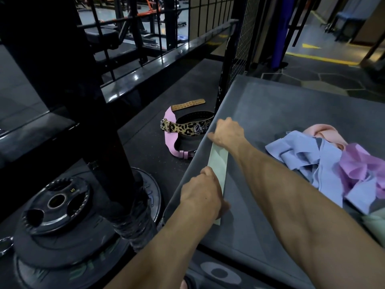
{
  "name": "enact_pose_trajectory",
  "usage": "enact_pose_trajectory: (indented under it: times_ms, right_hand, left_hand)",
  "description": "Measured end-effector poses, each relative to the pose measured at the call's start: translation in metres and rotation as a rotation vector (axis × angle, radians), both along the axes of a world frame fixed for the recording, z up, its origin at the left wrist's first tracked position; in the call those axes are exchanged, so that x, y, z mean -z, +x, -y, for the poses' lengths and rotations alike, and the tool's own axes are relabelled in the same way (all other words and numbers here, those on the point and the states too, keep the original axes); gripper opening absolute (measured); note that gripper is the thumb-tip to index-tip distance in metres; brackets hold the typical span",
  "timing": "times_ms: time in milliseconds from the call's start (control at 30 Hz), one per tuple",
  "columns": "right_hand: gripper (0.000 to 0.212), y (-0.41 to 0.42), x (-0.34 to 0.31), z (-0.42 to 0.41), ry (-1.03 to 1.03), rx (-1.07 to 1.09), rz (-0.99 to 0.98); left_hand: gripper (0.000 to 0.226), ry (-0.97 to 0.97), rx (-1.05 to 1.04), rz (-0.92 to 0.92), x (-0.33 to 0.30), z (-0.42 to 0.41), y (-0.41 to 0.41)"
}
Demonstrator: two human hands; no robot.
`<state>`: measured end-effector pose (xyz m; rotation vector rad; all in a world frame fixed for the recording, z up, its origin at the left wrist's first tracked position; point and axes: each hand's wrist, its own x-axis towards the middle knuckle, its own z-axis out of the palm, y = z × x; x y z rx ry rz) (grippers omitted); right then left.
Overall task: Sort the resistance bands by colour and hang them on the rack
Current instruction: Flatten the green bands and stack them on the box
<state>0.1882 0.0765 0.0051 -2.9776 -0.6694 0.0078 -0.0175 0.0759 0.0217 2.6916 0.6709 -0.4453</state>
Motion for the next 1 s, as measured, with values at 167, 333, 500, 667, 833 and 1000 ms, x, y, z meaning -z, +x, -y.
enact_pose_trajectory:
  times_ms: [167,333,500,667,833,1000]
  right_hand:
    - [0.048,-0.002,0.000,0.000,-0.072,-0.024,0.065]
    - [0.055,-0.005,-0.002,0.002,-0.061,-0.021,0.046]
    - [0.058,-0.008,-0.003,0.013,0.049,-0.060,-0.041]
    - [0.052,-0.007,-0.005,0.021,0.046,-0.095,-0.152]
    - [0.051,-0.006,-0.004,0.022,0.011,-0.105,-0.148]
    - [0.052,-0.005,-0.003,0.021,-0.006,-0.112,-0.129]
  left_hand:
    - [0.088,-0.013,0.002,-0.008,-0.002,0.000,0.000]
    - [0.082,-0.065,0.019,-0.040,-0.007,-0.014,-0.004]
    - [0.047,-0.073,0.172,0.013,-0.022,-0.048,-0.020]
    - [0.055,-0.110,0.288,-0.032,-0.017,-0.055,-0.037]
    - [0.049,-0.078,0.350,-0.014,-0.013,-0.049,-0.034]
    - [0.036,-0.057,0.364,-0.032,-0.007,-0.048,-0.028]
